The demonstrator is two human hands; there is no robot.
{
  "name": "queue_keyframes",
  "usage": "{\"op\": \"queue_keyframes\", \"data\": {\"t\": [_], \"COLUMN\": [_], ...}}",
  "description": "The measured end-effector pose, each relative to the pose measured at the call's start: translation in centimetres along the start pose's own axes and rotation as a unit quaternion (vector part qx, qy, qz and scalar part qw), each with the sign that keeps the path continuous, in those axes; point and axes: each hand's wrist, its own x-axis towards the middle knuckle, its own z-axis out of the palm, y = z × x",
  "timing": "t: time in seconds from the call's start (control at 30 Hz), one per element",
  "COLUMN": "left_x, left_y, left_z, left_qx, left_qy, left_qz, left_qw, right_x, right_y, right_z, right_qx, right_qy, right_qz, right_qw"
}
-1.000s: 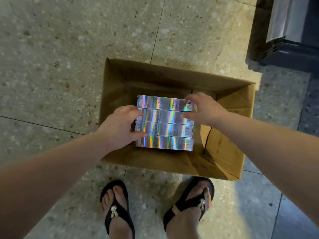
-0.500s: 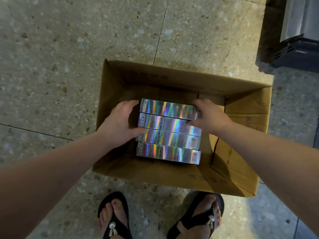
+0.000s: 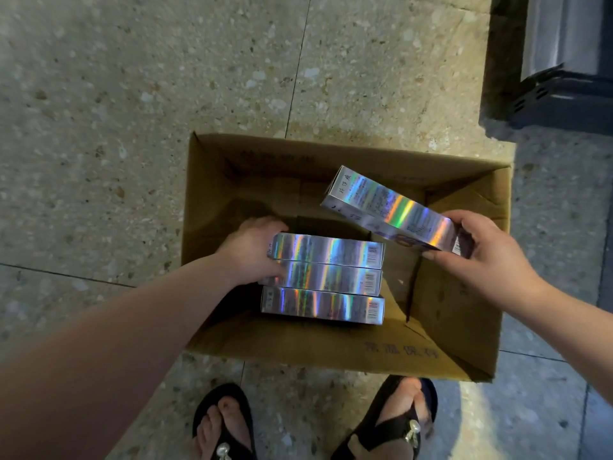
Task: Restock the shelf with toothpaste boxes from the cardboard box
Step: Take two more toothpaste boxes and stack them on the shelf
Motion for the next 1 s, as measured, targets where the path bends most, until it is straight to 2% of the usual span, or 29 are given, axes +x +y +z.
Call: {"op": "queue_keyframes", "data": {"t": [0.17,0.37,0.57,0.7,0.87,1.0], "left_x": [-1.6,-8.1,-19.1,-27.1,-36.9,-45.0], "left_y": [0.6,2.0,6.1,9.3,13.2,16.9], "left_z": [-0.2,-3.3,-8.9,-14.0,-20.5,-24.7], "left_qx": [-0.062,-0.122,-0.155,-0.216,-0.186,-0.169], "left_qy": [0.088,0.121,0.145,0.156,0.184,0.181], "left_qz": [0.01,0.038,0.065,0.101,0.174,0.206], "left_qw": [0.994,0.984,0.975,0.959,0.949,0.947], "right_x": [-0.8,-4.1,-9.6,-14.2,-21.7,-29.6], "right_y": [-1.2,-6.1,-14.1,-19.6,-25.8,-29.8], "right_z": [-0.3,-4.9,-13.1,-19.1,-27.3,-33.6], "right_qx": [0.002,0.016,0.046,0.052,0.042,0.086], "right_qy": [0.02,0.023,0.033,0.055,0.097,0.147], "right_qz": [0.005,-0.012,-0.054,-0.069,-0.064,-0.063], "right_qw": [1.0,1.0,0.997,0.995,0.992,0.983]}}
